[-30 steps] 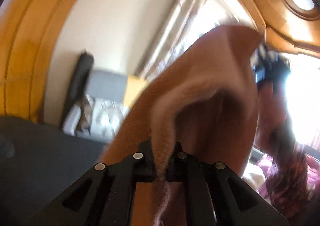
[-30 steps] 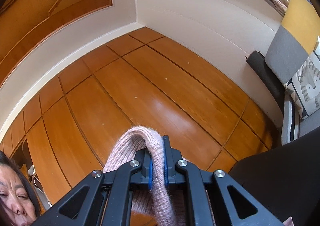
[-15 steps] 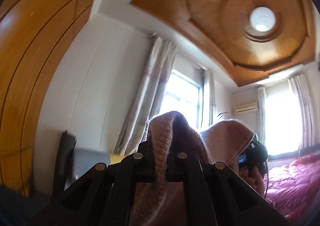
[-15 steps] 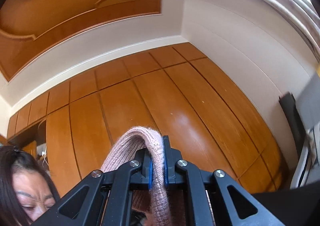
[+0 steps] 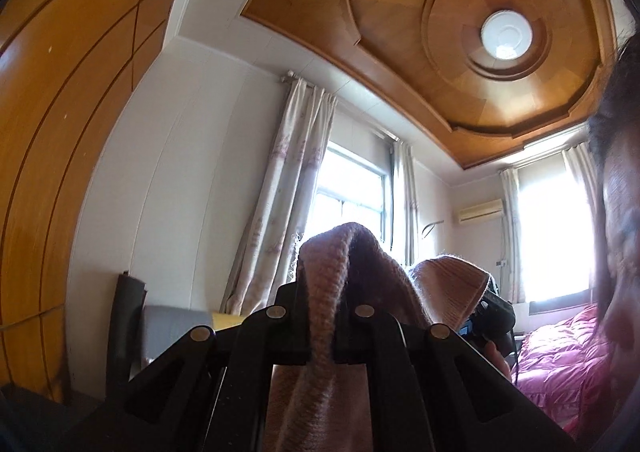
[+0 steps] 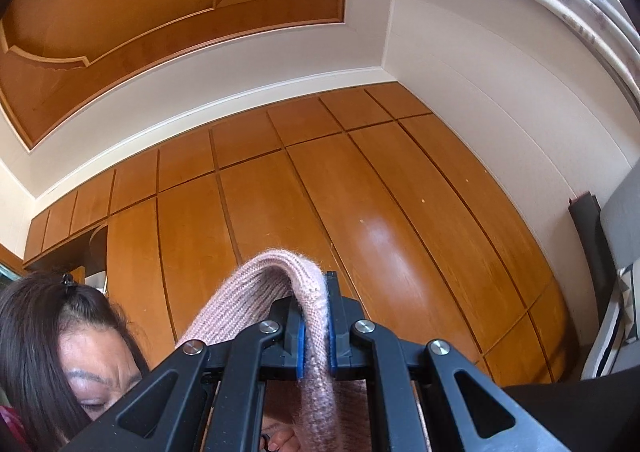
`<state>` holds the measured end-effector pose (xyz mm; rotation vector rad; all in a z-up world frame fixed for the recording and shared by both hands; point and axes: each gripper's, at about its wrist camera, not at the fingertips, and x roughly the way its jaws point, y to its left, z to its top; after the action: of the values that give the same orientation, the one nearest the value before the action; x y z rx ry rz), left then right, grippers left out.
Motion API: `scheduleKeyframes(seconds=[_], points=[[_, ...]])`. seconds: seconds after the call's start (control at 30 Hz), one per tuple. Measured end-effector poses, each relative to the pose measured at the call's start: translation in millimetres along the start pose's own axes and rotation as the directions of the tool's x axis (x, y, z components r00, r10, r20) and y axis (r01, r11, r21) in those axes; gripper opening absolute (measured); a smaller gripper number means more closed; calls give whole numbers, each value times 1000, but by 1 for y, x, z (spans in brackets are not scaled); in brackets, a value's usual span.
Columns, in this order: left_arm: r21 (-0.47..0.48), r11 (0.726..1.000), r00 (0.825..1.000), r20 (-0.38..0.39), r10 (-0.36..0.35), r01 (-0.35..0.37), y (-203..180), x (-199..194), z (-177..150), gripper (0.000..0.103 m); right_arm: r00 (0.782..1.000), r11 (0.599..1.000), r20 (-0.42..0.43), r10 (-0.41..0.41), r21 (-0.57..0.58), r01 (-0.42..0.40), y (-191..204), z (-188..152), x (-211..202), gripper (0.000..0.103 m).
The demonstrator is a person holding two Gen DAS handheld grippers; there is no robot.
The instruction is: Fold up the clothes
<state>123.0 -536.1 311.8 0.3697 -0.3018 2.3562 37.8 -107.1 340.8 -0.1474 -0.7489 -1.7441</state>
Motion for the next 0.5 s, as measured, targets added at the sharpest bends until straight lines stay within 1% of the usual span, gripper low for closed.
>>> scheduleKeyframes(seconds=[0.07, 0.13, 0.17, 0.2, 0.23, 0.3, 0.33, 0.37, 0.43, 0.47, 0.5], points=[[-24, 999, 998, -54, 22, -23, 12, 8, -10, 5, 999, 999, -8, -41, 24, 42, -16, -8, -3, 6], [-56, 996, 988, -140, 60, -68, 32, 22, -34, 5, 996, 995, -17, -90, 50, 91, -34, -17, -7, 6], [-72, 993, 978, -189, 83, -98, 44, 31, -50, 5, 993, 991, -22, -115, 63, 116, -44, -22, -9, 6], [-88, 986, 962, -245, 117, -142, 59, 41, -70, 5, 988, 985, -30, -153, 76, 155, -56, -29, -11, 6], [-100, 976, 942, -299, 154, -192, 72, 50, -89, 5, 979, 975, -39, -201, 86, 204, -70, -37, -14, 6], [-109, 952, 888, -405, 219, -285, 100, 70, -137, 5, 954, 948, -66, -294, 109, 299, -100, -56, -22, 7], [-113, 940, 861, -448, 240, -321, 112, 79, -160, 5, 937, 930, -91, -337, 124, 347, -119, -69, -26, 7], [-127, 925, 834, -489, 255, -357, 126, 86, -186, 5, 918, 909, -118, -379, 138, 393, -137, -81, -29, 7], [-156, 893, 780, -563, 272, -423, 152, 98, -240, 5, 872, 860, -172, -458, 162, 484, -175, -105, -36, 7], [-165, 878, 758, -591, 277, -449, 162, 103, -263, 5, 846, 832, -199, -495, 171, 527, -194, -118, -40, 7], [-159, 870, 740, -608, 286, -467, 168, 107, -278, 5, 817, 802, -227, -530, 180, 570, -213, -130, -43, 7]])
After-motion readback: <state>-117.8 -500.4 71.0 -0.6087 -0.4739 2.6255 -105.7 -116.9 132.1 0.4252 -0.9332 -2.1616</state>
